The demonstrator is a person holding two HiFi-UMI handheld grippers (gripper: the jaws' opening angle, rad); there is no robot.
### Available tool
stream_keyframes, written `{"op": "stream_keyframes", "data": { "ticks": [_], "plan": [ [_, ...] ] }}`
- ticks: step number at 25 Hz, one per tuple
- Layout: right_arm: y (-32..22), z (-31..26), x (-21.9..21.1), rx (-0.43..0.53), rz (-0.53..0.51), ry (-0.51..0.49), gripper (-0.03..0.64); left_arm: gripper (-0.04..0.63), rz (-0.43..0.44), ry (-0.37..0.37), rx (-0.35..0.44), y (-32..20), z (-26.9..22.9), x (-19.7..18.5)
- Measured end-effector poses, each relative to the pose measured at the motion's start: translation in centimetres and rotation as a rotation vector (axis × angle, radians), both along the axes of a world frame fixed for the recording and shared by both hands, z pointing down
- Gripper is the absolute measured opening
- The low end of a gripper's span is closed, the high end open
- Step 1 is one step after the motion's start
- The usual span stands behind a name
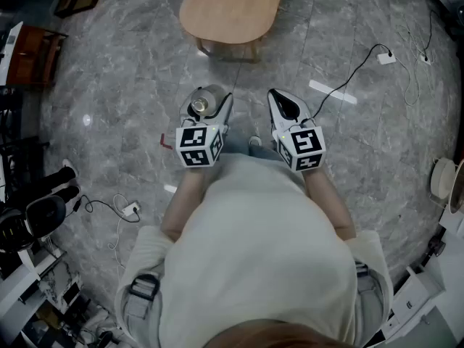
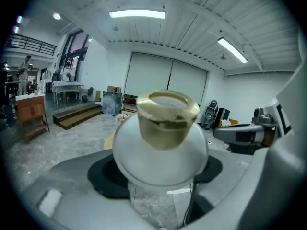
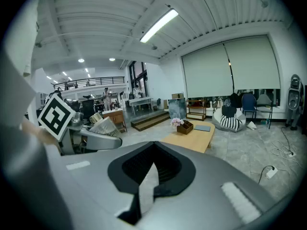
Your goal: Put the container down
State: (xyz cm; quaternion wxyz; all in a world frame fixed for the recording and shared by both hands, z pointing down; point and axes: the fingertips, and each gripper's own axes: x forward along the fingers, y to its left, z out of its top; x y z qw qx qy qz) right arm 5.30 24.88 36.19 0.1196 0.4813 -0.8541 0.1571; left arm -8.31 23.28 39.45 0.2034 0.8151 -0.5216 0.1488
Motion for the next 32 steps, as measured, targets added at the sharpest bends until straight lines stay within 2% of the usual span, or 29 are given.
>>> {"op": "stream_keyframes", "data": {
  "ticks": [8,18,23,32],
  "plan": [
    [3.7,-0.8,-0.6,0.014,-0.010,-0.013,0.000,0.348,0.024,0.017,0.031,4.0,-1.6,0.3],
    [3.9,-1.6,-0.3,0.047,-0.029,0.004,0.000,0.348,-0.009,0.035,0.056,4.5,-2.4,-0.1],
    [3.8,-1.2,0.3,0.027,-0.008,-0.043,0.002,0.348,-0.023,0.041,0.051,4.9,-2.3,0.1],
    [2.8,-0.3,-0.3,-0.009,-0.048,-0.059,0.002,0.348,-0.042,0.050,0.022,3.3,-1.2,-0.4]
  ]
}}
